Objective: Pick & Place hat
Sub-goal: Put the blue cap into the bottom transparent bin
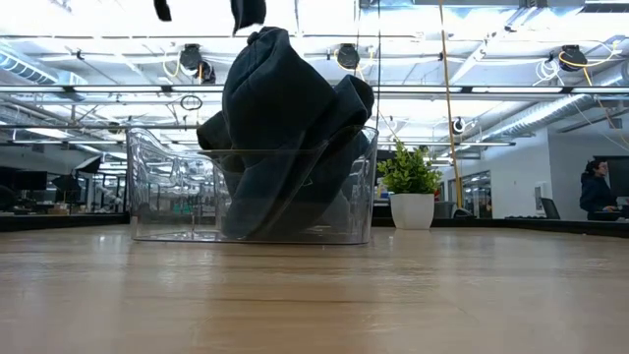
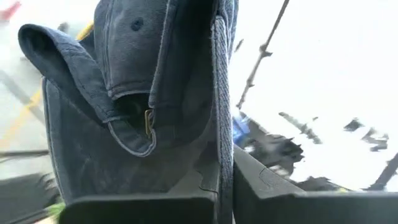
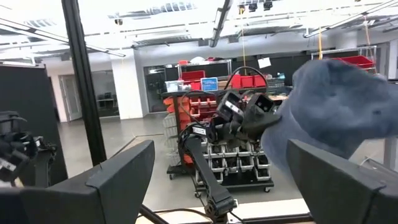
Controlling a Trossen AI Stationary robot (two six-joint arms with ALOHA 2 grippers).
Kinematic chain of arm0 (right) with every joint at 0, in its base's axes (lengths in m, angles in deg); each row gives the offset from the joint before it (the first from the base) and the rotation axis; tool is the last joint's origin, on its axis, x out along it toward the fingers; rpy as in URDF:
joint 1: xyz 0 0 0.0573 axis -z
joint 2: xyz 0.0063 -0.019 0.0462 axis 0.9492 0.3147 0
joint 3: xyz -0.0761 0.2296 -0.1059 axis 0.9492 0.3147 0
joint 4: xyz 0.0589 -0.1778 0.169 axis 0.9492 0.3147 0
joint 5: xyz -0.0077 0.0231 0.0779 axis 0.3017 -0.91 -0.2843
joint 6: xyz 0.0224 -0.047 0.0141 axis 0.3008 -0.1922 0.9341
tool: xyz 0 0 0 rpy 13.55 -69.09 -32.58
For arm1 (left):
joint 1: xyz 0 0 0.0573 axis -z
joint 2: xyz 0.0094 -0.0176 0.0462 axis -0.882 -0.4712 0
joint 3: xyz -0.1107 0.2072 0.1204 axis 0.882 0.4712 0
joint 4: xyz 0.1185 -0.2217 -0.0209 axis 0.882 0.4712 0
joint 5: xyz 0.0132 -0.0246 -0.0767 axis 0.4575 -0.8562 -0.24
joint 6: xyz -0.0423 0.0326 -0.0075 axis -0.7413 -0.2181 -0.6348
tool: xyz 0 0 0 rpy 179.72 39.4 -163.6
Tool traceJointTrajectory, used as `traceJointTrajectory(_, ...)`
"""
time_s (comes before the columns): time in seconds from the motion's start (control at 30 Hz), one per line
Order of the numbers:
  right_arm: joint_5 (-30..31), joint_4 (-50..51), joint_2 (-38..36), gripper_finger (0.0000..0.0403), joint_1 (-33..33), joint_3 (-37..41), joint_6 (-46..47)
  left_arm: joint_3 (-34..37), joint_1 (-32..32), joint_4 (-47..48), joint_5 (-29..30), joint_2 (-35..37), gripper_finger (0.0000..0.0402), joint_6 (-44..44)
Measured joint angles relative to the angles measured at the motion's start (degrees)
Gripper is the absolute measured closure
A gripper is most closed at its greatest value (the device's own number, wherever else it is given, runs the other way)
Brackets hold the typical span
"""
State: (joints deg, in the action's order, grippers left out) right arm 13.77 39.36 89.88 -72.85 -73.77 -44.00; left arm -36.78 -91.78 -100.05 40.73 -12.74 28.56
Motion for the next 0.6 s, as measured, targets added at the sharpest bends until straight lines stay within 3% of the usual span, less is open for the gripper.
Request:
traceJointTrajectory(0.23, -1.4, 0.0, 0.0, 0.0051, 0.0, 0.0, -0.1, 0.0, 0.0, -6.8, -5.7, -0.1, 0.0394, -0.8)
traceJointTrajectory(0.6, -2.1, 0.1, 0.0, 0.0051, 0.0, 0.0, -1.5, 0.0, 0.0, -13.3, -29.3, -0.1, 0.0394, -7.0)
